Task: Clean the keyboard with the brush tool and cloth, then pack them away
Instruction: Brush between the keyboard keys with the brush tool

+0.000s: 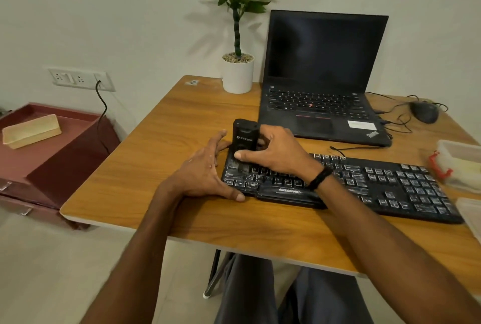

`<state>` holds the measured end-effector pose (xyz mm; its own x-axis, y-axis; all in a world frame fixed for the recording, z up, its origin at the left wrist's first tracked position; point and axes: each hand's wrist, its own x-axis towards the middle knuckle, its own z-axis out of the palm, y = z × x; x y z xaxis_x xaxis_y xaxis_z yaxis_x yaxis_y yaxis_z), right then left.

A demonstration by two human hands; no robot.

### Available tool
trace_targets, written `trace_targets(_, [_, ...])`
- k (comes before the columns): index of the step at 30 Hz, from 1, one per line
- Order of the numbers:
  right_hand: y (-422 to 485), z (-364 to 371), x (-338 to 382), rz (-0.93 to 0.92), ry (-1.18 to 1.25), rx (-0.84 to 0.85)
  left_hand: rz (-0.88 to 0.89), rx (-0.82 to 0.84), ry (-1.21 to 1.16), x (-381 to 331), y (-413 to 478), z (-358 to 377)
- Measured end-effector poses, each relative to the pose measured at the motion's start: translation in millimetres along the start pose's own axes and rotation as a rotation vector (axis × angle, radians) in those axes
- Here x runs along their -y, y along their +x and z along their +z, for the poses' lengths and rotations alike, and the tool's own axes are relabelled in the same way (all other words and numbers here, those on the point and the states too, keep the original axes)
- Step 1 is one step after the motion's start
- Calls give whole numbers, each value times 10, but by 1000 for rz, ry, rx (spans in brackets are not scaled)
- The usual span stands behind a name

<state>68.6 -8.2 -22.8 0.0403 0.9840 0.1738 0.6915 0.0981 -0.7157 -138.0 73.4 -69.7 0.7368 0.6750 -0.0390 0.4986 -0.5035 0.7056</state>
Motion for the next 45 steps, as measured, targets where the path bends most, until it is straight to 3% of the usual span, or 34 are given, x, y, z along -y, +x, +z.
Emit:
trace_targets(2, [17,-10,-9,1,-34,-56,0,4,12,-10,5,-9])
trace_targets(5, [2,31,-23,37,86,118,6,-6,11,-6,5,-5])
trace_targets(9, [34,32,7,-32,-41,-85,8,-15,22,-7,5,-7])
trace_targets(13, [18,84,11,9,99,106,15,-33,10,3,4,0])
trace_targets(16, [44,118,38,-32,30,-5,24,-25,-2,16,6,0])
trace_targets(19, [68,78,69,-7,35,98,21,-38,2,10,1,-5])
trace_targets(24, [76,250,117,-38,-1,66,51,-72,67,-29,12,41])
trace_targets(30, [74,-299,39,98,-131,163,4,0,26,10,12,-5])
trace_targets(36, [58,167,136,-14,22,123,23,-51,76,-18,58,22])
trace_targets(41, [69,-232,131,39,-155,199,7,-26,30,-7,26,2])
trace_targets(45, [47,52,118,-3,-76,151,22,-31,72,-37,70,28])
